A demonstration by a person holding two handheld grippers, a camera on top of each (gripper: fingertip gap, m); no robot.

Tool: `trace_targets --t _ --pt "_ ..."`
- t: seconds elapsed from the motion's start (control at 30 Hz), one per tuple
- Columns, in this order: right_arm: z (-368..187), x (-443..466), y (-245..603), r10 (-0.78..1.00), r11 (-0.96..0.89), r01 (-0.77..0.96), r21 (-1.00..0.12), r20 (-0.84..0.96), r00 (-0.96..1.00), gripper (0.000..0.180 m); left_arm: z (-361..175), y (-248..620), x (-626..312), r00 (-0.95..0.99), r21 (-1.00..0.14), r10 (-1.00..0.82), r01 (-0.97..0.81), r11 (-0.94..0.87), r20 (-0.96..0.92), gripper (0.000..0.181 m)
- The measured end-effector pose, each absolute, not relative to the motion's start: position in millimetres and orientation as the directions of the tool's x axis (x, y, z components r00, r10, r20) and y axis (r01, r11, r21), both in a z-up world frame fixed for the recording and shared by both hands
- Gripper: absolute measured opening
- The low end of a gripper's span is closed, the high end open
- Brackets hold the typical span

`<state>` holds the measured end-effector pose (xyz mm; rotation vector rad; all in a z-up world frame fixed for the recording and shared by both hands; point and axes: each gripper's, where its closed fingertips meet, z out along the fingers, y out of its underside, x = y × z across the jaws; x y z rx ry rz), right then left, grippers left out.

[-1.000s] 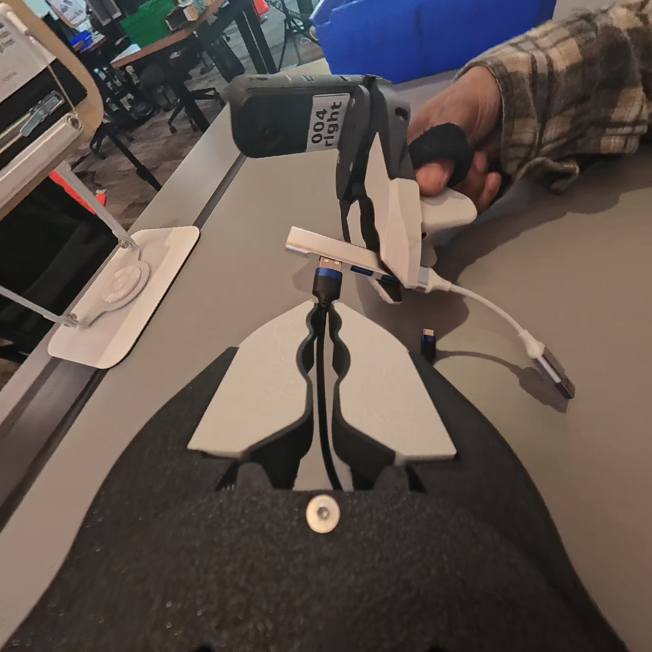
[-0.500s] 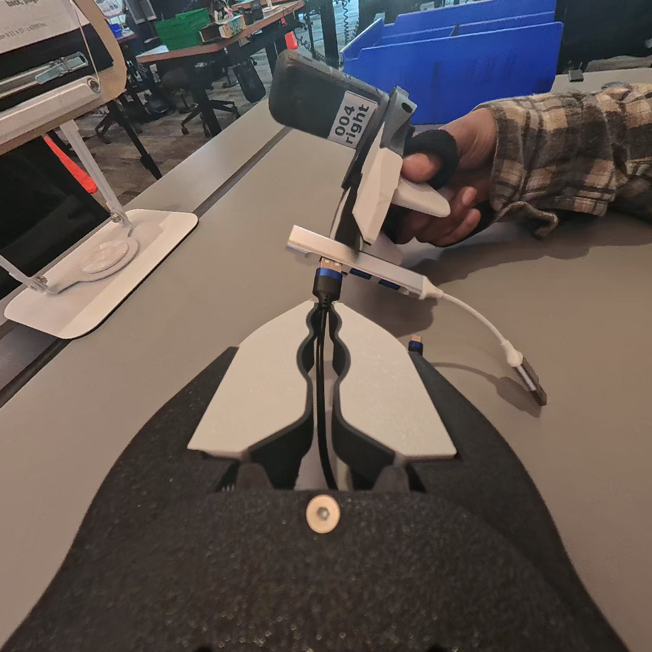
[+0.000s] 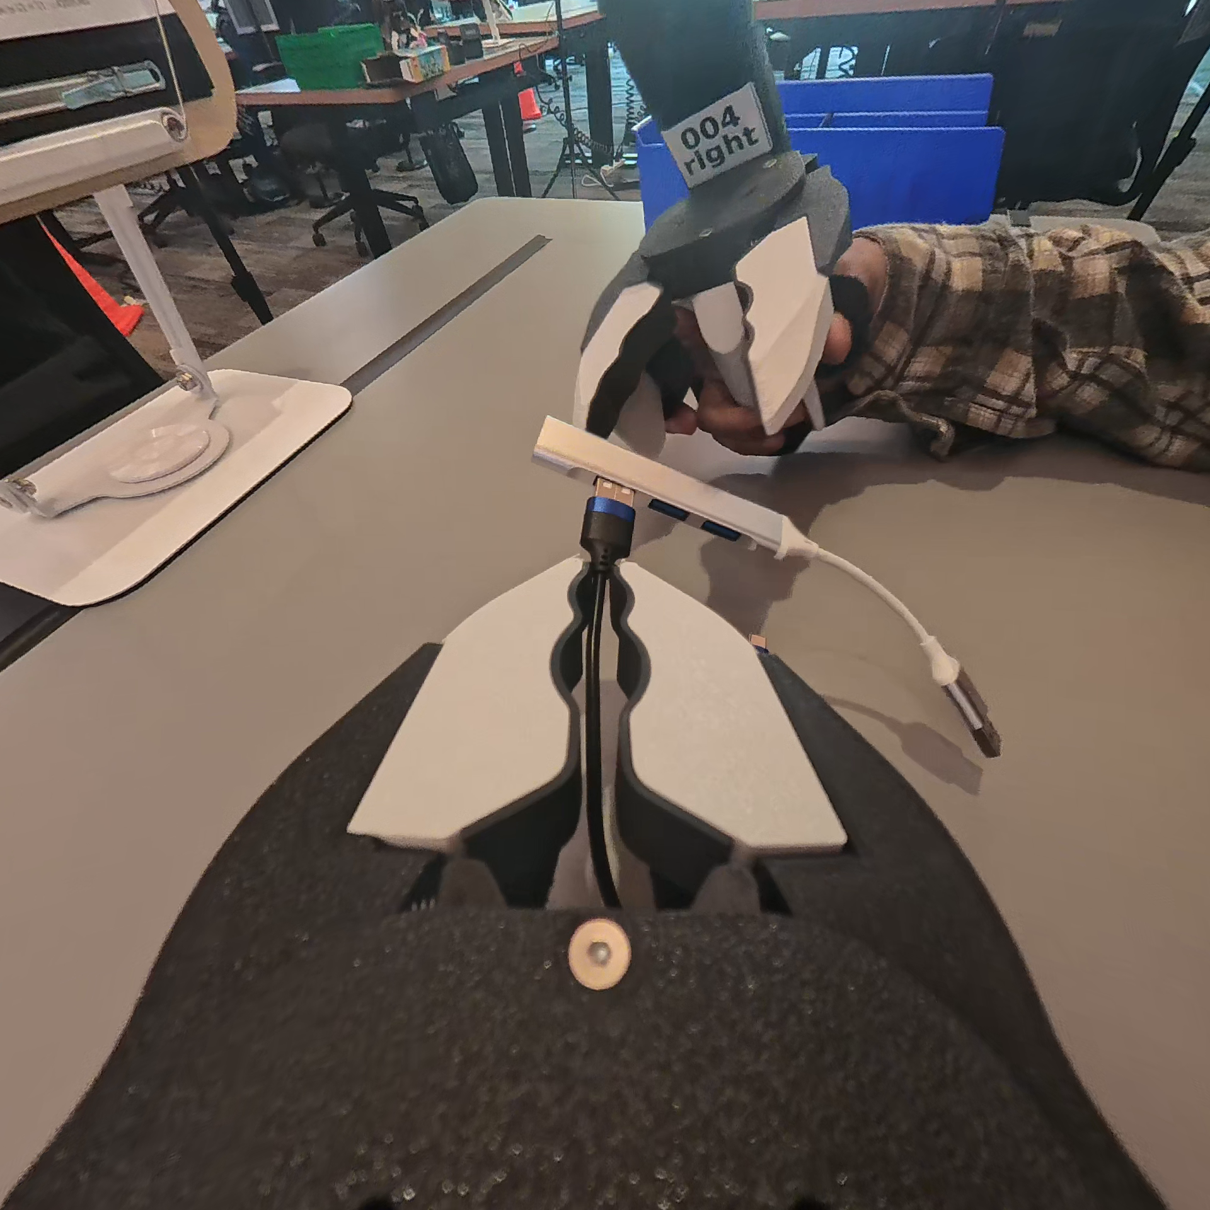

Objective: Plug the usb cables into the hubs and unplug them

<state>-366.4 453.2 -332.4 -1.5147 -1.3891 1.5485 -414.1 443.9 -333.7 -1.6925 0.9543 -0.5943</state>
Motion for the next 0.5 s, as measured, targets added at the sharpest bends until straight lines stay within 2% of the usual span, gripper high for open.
trace_targets --t 0.03,0.13,0.2,0.27,0.33,0.5 --pt "-335 -366 452 0.897 -0.335 0.282 -0.899 -0.396 -0.195 0.069 -334 444 -415 0.561 -0.945 -0.825 -0.301 -0.13 -0.065 0.004" --pt "-339 -363 443 0.83 -0.454 0.343 -0.822 -0.53 -0.174 0.066 -334 446 -417 0.575 -0.946 -0.816 -0.293 -0.142 -0.056 0.004" --pt "-334 -360 435 0.724 -0.586 0.368 -0.722 -0.671 -0.161 0.057 -334 448 -419 0.587 -0.946 -0.808 -0.287 -0.147 -0.053 0.004" --pt "-333 -357 429 0.582 -0.712 0.406 -0.573 -0.805 -0.117 0.04 -333 449 -419 0.597 -0.948 -0.801 -0.278 -0.154 -0.045 0.004" --pt "-331 -355 422 0.486 -0.762 0.439 -0.477 -0.868 -0.1 0.031 -332 450 -419 0.606 -0.95 -0.794 -0.269 -0.159 -0.039 0.004" --pt "-330 -363 423 0.348 -0.821 0.466 -0.33 -0.936 -0.049 0.038 -326 451 -418 0.64 -0.96 -0.768 -0.223 -0.17 -0.013 0.004"
